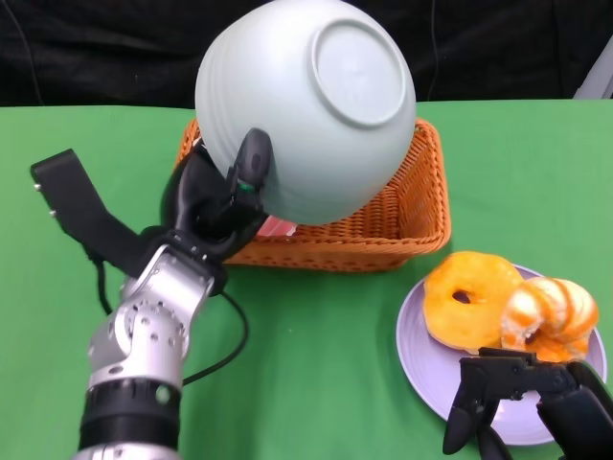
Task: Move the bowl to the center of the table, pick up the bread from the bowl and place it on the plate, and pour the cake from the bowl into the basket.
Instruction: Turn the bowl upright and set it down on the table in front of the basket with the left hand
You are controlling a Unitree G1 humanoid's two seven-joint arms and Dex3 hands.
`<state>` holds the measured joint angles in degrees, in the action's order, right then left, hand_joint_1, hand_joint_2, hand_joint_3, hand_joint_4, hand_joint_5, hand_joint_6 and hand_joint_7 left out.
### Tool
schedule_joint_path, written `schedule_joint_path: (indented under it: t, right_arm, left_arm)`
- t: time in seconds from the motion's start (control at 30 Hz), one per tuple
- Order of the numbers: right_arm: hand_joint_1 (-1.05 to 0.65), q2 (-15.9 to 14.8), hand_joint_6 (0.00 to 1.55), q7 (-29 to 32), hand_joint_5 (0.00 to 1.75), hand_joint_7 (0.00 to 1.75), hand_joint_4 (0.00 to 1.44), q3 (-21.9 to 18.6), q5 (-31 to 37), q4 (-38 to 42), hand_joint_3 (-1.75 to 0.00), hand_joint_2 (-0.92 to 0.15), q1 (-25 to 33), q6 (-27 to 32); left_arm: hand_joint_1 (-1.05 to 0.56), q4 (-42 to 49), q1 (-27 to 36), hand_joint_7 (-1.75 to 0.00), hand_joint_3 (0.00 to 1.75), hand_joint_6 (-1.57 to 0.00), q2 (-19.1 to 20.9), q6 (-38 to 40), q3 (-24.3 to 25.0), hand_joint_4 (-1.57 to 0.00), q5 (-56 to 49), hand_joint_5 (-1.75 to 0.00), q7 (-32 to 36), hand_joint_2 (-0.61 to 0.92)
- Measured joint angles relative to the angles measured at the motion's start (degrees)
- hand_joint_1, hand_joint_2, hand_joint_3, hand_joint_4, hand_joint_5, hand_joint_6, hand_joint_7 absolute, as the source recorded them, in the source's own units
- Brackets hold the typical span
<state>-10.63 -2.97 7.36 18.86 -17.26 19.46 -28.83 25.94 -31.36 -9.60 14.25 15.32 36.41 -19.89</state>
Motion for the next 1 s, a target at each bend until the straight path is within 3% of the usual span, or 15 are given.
schedule_joint_path:
  t: [0.33, 0.53, 0.67, 0.9, 1.0]
  right_arm:
    - [0.31, -0.1, 1.01, -0.2, 1.61, 1.34, 1.06, -0.5, -1.0, -0.1, -1.75, -0.05, 0.1, 0.6]
    - [0.3, -0.1, 1.0, -0.7, 1.63, 1.35, 1.06, -0.4, -1.7, -0.1, -1.75, -0.04, 0.0, 1.1]
    - [0.3, -0.1, 1.0, -0.7, 1.65, 1.35, 1.06, -0.7, -1.8, -0.2, -1.75, -0.05, 0.1, 1.3]
    - [0.32, -0.1, 0.98, -0.7, 1.68, 1.37, 1.05, -0.7, -1.9, -0.8, -1.75, -0.05, 0.0, 1.7]
    - [0.32, 0.0, 0.98, -0.7, 1.69, 1.37, 1.04, -0.7, -2.0, -1.3, -1.75, -0.05, 0.1, 2.1]
  left_arm:
    - [-0.12, -9.7, 8.7, -1.69, 1.59, -0.94, 6.3, -11.6, -9.2, -1.08, -14.9, -1.75, -4.5, 0.29]
    - [-0.1, -11.4, 11.0, -1.68, 1.58, -0.93, 8.3, -16.8, -11.5, -1.06, -19.5, -1.75, -5.6, 0.3]
    - [-0.07, -16.4, 17.3, -1.65, 1.65, -0.96, 13.9, -32.3, -16.3, -1.07, -32.4, -1.75, -5.7, 0.27]
    - [-0.02, -17.5, 23.9, -1.69, 1.61, -0.91, 19.1, -47.0, -18.2, -1.04, -43.1, -1.75, -2.5, 0.3]
    - [-0.08, -17.2, 24.1, -1.74, 1.7, -0.83, 21.9, -54.4, -18.4, -1.0, -50.5, -1.75, 1.4, 0.23]
